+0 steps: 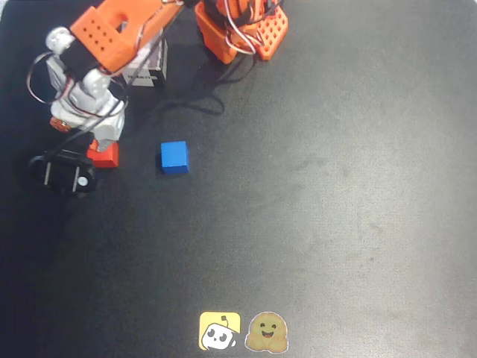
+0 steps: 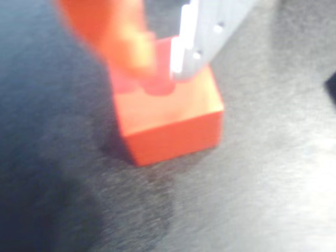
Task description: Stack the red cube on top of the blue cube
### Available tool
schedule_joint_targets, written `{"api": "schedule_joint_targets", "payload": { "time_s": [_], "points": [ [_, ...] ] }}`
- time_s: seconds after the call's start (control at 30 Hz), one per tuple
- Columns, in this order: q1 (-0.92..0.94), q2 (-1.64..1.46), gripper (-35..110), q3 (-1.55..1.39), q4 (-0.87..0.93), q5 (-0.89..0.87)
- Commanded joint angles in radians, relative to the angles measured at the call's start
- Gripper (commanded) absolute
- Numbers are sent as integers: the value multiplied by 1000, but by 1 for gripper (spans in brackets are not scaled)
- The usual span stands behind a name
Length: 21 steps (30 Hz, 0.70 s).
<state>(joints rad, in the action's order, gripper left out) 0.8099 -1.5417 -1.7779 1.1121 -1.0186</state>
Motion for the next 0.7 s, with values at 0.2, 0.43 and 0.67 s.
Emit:
{"api": "schedule_joint_targets", "payload": {
  "time_s": [0.2, 0.43, 0.67],
  "points": [
    [-12, -37, 18, 38, 100, -109],
    [6, -66, 18, 11, 18, 75],
    [-9, -84, 17, 5, 15, 261]
  ]
}}
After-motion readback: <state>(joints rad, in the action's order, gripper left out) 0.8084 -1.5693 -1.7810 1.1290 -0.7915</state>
